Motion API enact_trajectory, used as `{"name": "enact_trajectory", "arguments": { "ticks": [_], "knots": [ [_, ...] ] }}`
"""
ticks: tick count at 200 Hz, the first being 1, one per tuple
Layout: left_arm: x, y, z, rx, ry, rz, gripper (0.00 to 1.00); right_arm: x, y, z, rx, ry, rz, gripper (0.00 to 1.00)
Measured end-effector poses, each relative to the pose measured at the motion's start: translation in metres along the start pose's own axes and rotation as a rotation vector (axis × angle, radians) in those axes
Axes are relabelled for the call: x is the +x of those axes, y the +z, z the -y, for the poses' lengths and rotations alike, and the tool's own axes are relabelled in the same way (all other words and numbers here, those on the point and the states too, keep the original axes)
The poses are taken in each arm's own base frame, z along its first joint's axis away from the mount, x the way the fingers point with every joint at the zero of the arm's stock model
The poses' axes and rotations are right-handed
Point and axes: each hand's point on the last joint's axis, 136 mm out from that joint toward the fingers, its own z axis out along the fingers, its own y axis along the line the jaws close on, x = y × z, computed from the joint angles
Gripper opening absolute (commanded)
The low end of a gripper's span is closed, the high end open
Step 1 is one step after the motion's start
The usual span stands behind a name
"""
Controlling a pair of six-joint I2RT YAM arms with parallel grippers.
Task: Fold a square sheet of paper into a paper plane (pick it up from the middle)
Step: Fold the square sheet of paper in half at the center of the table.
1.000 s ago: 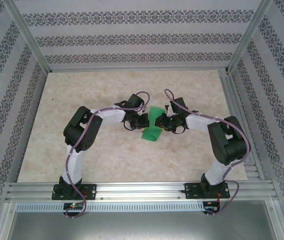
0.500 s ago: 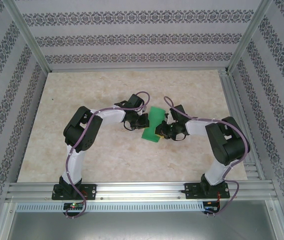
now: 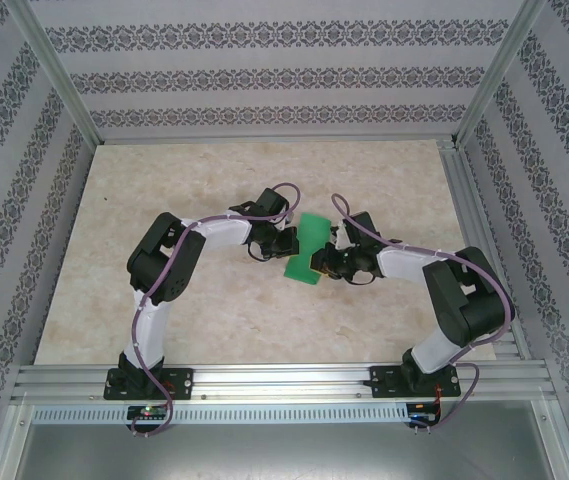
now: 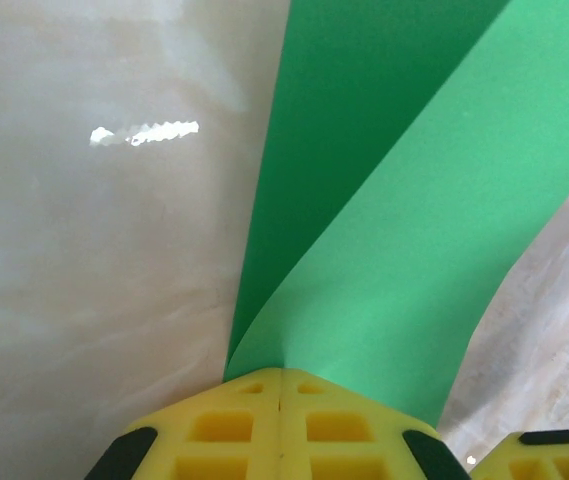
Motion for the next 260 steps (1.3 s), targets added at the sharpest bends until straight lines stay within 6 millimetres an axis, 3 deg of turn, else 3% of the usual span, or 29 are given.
{"name": "enact_trajectory", "arguments": {
  "ticks": [46,130,158,203,224,260],
  "knots": [
    [0.0,0.0,0.0,0.0,-0.001,0.0,0.06,0.017,0.015,0.015,0.032,0.039,-0.063,0.18],
    [0.0,0.0,0.0,0.0,0.0,0.0,0.06,0.013,0.005,0.001,-0.005,0.007,-0.03,0.19],
    [0.0,0.0,0.0,0.0,0.0,0.0,0.06,0.024,0.011,0.016,0.015,0.035,-0.052,0.19],
    [0.0,0.0,0.0,0.0,0.001,0.0,0.06,0.02,0.009,0.012,0.01,0.043,-0.043,0.19],
    [0.0,0.0,0.0,0.0,0.001,0.0,0.06,0.005,-0.004,-0.001,-0.003,0.026,0.008,0.19],
    [0.0,0.0,0.0,-0.001,0.001,0.0,0.06,-0.057,-0.034,-0.022,-0.028,-0.022,0.171,0.19]
  ]
}}
